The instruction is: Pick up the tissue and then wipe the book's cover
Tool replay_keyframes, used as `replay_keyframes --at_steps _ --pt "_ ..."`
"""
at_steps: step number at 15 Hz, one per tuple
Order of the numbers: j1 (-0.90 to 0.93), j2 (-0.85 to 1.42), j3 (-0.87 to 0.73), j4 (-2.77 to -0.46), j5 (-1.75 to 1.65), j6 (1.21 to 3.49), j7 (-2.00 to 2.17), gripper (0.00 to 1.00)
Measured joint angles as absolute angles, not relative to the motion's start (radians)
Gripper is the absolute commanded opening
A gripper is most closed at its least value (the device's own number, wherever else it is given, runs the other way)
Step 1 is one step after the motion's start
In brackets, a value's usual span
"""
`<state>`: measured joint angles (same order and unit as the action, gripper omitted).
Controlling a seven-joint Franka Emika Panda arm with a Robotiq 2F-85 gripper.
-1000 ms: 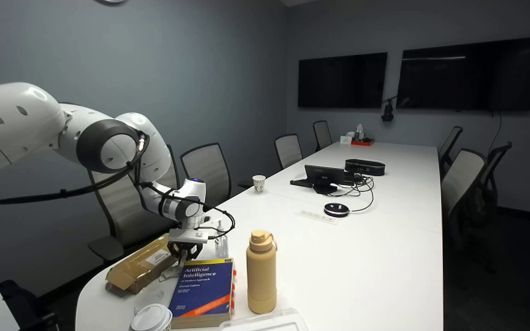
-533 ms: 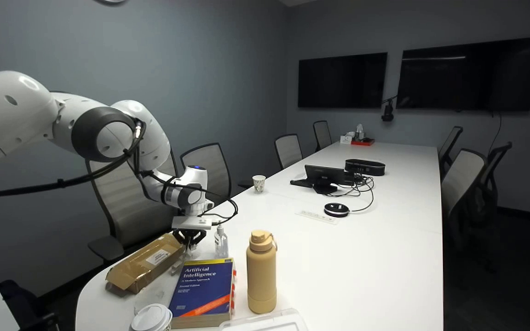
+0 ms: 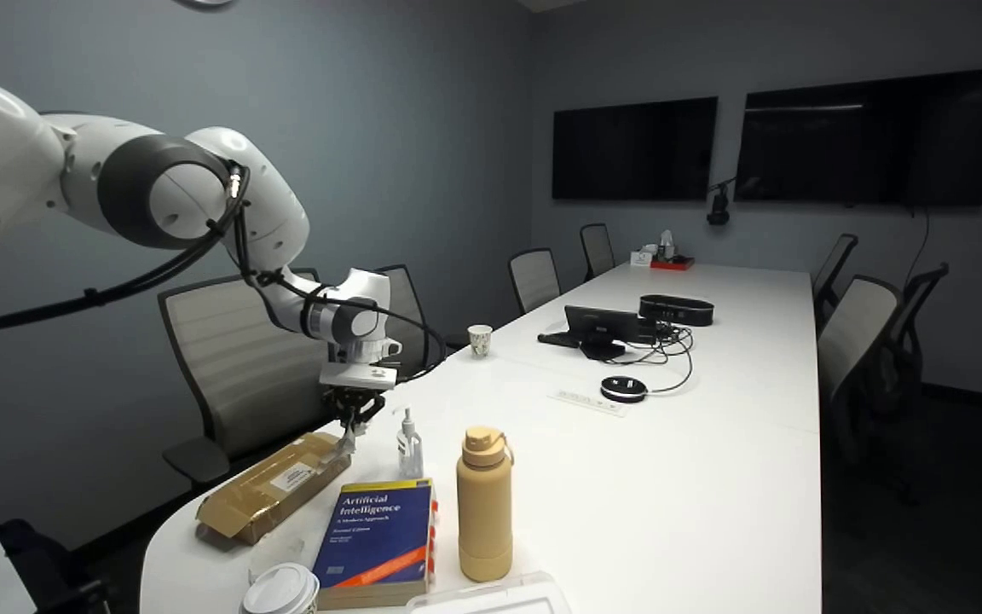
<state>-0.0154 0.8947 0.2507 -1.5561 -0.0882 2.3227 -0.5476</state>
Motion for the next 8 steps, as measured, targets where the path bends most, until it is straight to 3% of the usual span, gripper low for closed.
replay_keyframes --at_steps 8 --pt "-0.061 0.754 0.168 -1.741 -0.067 2.225 -0.498 0.01"
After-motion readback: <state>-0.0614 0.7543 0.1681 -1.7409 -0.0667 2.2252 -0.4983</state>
